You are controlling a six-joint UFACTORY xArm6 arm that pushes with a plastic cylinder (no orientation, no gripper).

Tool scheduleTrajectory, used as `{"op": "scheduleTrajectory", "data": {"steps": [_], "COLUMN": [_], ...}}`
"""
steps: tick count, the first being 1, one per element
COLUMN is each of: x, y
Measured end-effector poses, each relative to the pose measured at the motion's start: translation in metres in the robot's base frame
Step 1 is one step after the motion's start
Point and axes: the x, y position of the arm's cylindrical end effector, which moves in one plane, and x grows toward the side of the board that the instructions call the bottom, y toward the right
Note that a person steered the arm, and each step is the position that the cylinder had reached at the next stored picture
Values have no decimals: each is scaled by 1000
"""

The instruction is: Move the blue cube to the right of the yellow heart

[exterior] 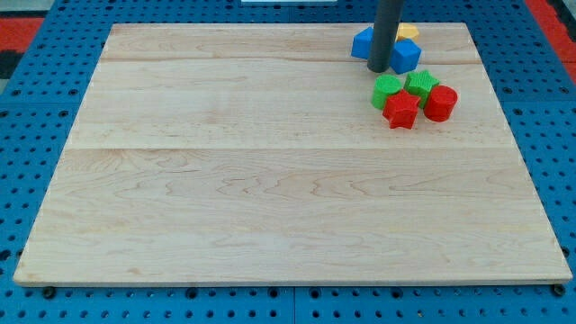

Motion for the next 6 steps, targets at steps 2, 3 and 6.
{"op": "scheduleTrajectory", "data": {"steps": [2,3,6], "x": [3,3,-14], "y": [25,39,52]}}
